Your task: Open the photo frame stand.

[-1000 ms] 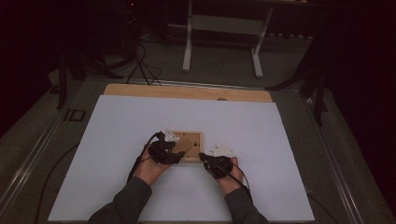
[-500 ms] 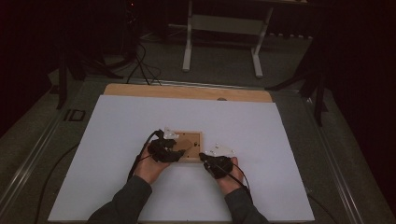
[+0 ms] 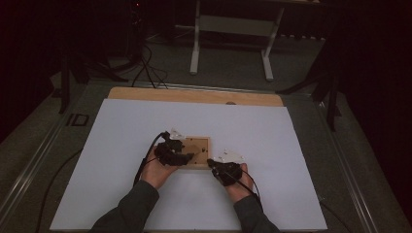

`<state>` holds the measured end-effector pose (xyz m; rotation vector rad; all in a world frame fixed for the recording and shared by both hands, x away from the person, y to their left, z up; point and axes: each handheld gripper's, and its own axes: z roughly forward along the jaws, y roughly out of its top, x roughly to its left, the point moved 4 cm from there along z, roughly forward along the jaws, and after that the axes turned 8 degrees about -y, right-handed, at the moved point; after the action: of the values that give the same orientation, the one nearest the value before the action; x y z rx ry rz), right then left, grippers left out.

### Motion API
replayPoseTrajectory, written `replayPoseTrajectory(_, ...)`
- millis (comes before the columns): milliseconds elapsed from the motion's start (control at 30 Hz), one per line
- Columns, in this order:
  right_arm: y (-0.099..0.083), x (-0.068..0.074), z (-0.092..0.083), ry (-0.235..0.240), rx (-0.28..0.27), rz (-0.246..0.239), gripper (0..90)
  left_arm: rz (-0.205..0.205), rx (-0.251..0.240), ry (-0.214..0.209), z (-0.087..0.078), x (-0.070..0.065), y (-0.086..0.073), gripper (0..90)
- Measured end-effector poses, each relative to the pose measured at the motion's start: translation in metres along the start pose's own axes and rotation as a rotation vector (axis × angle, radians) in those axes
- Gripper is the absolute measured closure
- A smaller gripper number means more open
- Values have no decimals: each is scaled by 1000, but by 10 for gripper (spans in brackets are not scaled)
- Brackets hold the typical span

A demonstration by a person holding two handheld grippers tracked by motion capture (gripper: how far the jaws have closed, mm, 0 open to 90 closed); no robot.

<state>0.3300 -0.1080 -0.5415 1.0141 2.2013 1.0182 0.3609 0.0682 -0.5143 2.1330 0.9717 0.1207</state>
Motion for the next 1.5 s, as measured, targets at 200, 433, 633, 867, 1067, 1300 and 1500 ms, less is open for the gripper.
replayPoseTrajectory(200,0,0,0,1,0,1,900,-15,14,-16,1,1,-2,463)
replayPoseTrajectory(433,0,0,0,1,-1,0,900,-31,30,-27,5,1,-4,447)
replayPoseTrajectory(633,0,0,0,2,-1,1,899,-79,15,-57,3,6,-3,496)
replayPoseTrajectory(867,0,0,0,1,-1,0,899,-126,6,-94,4,9,-2,494)
replayPoseTrajectory(1067,0,0,0,0,0,0,899,-150,18,-113,6,11,-3,513)
replayPoseTrajectory(1300,0,0,0,0,0,-1,899,-182,22,-144,6,14,-3,525)
replayPoseTrajectory(1500,0,0,0,1,3,-3,880,-164,24,-127,6,12,-2,528)
